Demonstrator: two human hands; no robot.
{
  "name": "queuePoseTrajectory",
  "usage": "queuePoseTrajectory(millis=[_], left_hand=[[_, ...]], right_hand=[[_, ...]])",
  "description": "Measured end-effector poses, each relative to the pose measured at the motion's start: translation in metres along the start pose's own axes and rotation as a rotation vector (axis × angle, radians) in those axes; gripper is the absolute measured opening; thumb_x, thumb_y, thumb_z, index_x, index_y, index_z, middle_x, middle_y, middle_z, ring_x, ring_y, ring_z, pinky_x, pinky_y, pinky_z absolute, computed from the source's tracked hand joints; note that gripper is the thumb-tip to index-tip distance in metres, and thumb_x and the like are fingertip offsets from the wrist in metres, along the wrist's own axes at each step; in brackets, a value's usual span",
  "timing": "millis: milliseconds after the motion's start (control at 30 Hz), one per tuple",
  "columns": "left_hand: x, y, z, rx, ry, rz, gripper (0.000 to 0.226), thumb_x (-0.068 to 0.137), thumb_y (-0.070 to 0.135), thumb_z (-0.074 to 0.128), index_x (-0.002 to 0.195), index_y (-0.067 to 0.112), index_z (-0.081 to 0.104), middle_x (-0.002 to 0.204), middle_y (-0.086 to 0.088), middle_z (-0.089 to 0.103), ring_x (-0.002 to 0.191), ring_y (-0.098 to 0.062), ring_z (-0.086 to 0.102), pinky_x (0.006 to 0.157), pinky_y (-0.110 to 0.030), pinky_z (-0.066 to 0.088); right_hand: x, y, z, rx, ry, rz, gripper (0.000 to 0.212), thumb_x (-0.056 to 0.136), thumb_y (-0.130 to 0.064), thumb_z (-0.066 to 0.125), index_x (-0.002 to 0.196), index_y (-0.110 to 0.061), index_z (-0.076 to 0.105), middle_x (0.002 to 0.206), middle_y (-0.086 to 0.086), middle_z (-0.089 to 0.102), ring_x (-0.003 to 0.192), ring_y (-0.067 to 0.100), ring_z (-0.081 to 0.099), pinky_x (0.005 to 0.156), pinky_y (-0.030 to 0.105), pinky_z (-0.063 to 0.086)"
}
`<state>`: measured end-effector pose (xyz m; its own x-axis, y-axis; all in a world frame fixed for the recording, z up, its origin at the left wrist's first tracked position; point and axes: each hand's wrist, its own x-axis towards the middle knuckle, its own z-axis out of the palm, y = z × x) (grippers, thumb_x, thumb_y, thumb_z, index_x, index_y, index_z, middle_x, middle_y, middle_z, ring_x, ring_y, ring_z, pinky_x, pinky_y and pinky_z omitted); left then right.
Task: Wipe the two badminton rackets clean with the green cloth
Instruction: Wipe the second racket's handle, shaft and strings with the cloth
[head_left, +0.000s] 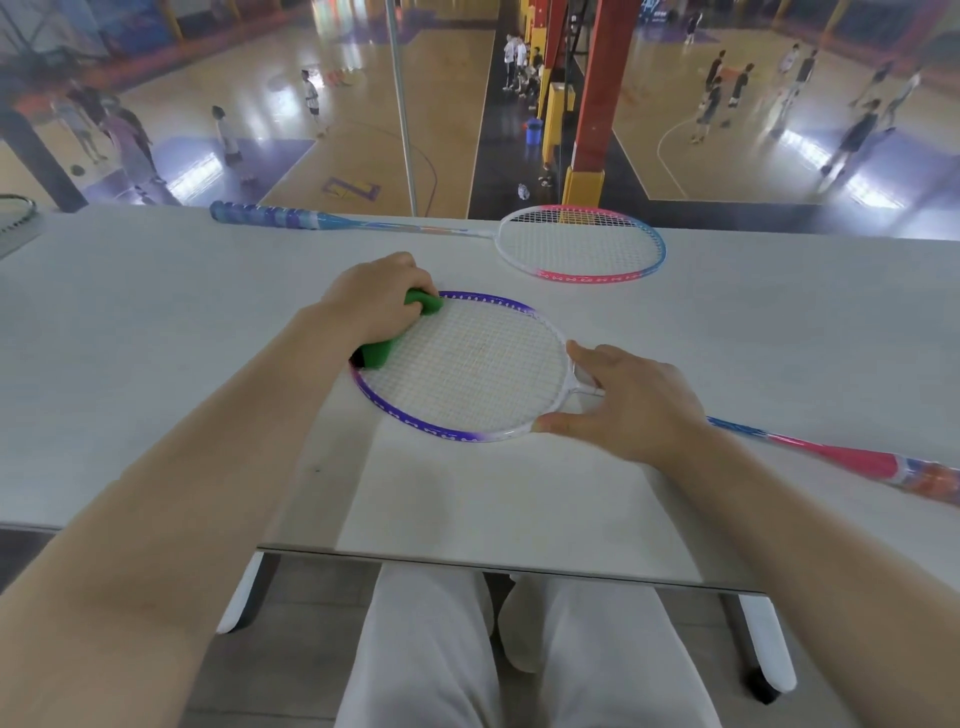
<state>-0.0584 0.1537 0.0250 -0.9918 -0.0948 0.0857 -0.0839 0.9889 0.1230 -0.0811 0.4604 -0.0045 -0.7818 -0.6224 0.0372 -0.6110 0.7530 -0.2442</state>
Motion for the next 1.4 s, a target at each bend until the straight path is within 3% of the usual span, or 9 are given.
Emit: queuePoseTrajectory(millis=[100,400,567,667,833,933,1067,1200,1400], left_hand=[[-0.012,-0.006,-0.002,-0.058,-0.043,0.021,0.027,0.094,0.026,0.055,0.119,0.028,0.065,0.117,0.004,0.054,0.104,-0.018,0.053,0.091,-0.037,0.043],[-0.081,-0.009,-0.004,-0.151,-0.055,-0.043,0.028,0.092,0.026,0.058,0.118,0.034,0.065,0.112,0.009,0.054,0.105,-0.014,0.053,0.096,-0.037,0.043],[-0.124,-0.008,-0.003,-0.168,-0.019,-0.035,0.027,0.092,0.026,0.057,0.115,0.037,0.066,0.11,0.016,0.053,0.1,-0.008,0.053,0.092,-0.031,0.043],[-0.131,-0.003,0.0,-0.113,0.019,-0.019,0.026,0.094,0.028,0.053,0.115,0.038,0.066,0.11,0.019,0.05,0.097,-0.01,0.055,0.087,-0.031,0.044],[-0.108,-0.001,-0.009,0.104,-0.038,0.021,0.029,0.097,0.031,0.047,0.12,0.039,0.062,0.117,0.014,0.05,0.101,-0.011,0.054,0.082,-0.032,0.047],[-0.084,-0.003,-0.011,0.126,-0.038,0.0,0.029,0.097,0.029,0.048,0.121,0.036,0.062,0.12,0.008,0.05,0.102,-0.016,0.055,0.081,-0.035,0.047],[-0.047,-0.002,-0.005,0.099,0.018,-0.017,0.028,0.096,0.027,0.051,0.121,0.031,0.063,0.12,0.002,0.053,0.1,-0.021,0.056,0.076,-0.032,0.04],[-0.014,0.0,-0.003,0.134,0.052,-0.03,0.027,0.096,0.026,0.05,0.12,0.027,0.063,0.118,-0.002,0.053,0.096,-0.024,0.055,0.073,-0.036,0.041],[0.002,0.003,0.0,0.175,0.07,0.01,0.028,0.096,0.024,0.048,0.12,0.024,0.063,0.117,-0.003,0.053,0.096,-0.025,0.056,0.07,-0.036,0.04]], right_hand=[[0.0,0.0,0.0,-0.012,-0.005,0.003,0.101,0.062,-0.092,0.045,0.146,-0.039,0.034,0.108,-0.019,0.053,0.104,0.009,0.055,0.079,0.026,0.035],[-0.004,-0.004,-0.002,0.02,0.022,0.007,0.092,0.067,-0.084,0.054,0.145,-0.04,0.036,0.129,-0.016,0.055,0.118,0.01,0.053,0.09,0.028,0.038],[-0.005,-0.005,-0.003,0.016,0.026,0.002,0.087,0.065,-0.086,0.051,0.141,-0.045,0.038,0.1,-0.023,0.047,0.099,0.007,0.052,0.08,0.024,0.032],[-0.003,-0.004,-0.002,0.008,0.023,-0.003,0.088,0.063,-0.089,0.047,0.139,-0.046,0.039,0.096,-0.023,0.045,0.09,0.003,0.045,0.078,0.025,0.032],[-0.003,-0.001,-0.002,0.044,-0.006,0.024,0.103,0.063,-0.087,0.051,0.15,-0.035,0.032,0.128,-0.019,0.054,0.117,0.008,0.052,0.092,0.025,0.036],[-0.002,-0.003,-0.004,0.047,-0.013,0.036,0.104,0.064,-0.086,0.054,0.151,-0.034,0.031,0.128,-0.019,0.054,0.119,0.008,0.051,0.097,0.027,0.037],[-0.002,-0.002,-0.004,0.03,-0.026,0.037,0.103,0.065,-0.087,0.052,0.151,-0.035,0.031,0.117,-0.021,0.052,0.114,0.007,0.052,0.092,0.025,0.037],[0.0,-0.003,-0.004,0.002,-0.046,0.054,0.103,0.066,-0.085,0.052,0.153,-0.035,0.027,0.134,-0.017,0.051,0.124,0.009,0.049,0.099,0.027,0.036],[0.0,-0.004,-0.004,0.018,-0.038,0.082,0.105,0.066,-0.087,0.052,0.154,-0.035,0.024,0.145,-0.017,0.045,0.132,0.009,0.044,0.105,0.028,0.033]])
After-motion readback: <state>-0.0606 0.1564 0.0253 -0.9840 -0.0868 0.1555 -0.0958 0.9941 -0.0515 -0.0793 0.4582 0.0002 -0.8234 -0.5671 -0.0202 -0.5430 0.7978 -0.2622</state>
